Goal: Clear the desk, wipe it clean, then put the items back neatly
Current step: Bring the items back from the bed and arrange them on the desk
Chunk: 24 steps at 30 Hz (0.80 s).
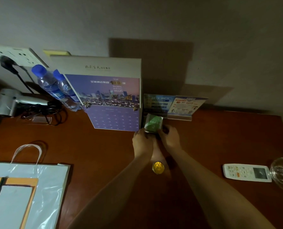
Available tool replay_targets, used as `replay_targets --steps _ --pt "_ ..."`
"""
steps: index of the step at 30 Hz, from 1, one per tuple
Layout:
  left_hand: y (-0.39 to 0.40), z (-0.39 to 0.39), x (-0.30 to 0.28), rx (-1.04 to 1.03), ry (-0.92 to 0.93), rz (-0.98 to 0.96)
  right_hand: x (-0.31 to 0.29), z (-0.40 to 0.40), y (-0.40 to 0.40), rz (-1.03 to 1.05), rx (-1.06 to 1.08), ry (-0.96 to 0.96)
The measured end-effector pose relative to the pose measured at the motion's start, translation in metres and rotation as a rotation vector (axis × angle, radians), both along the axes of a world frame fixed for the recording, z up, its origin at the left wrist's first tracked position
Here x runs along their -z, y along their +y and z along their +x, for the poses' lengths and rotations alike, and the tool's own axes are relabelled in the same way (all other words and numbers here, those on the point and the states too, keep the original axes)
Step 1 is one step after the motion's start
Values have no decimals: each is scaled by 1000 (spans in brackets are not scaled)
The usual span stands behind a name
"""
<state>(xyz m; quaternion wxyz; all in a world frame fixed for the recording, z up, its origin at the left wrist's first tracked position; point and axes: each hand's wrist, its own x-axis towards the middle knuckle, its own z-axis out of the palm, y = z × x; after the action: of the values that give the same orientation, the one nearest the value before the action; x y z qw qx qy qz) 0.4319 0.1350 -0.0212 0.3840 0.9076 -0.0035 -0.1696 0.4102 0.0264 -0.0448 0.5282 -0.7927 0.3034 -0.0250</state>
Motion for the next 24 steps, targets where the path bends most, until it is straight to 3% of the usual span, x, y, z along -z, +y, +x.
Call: replay_targets --steps 3,6,9,12,16,24 --pt "9 -5 -3 6 17 -1 1 -15 -4 -79 -33 37" --pt "26 -18 0 115 136 55 11 -50 -5 -177 -207 217" --pt "43 -39 9 264 296 169 16 -93 -1 -177 -316 260" --pt "49 -63 15 277 389 121 19 -122 10 -155 -439 320" --pt "36 -72 17 184 359 44 20 -115 26 -70 -289 250" --pt "-3 -35 12 212 235 -7 11 -67 5 -1 -19 133"
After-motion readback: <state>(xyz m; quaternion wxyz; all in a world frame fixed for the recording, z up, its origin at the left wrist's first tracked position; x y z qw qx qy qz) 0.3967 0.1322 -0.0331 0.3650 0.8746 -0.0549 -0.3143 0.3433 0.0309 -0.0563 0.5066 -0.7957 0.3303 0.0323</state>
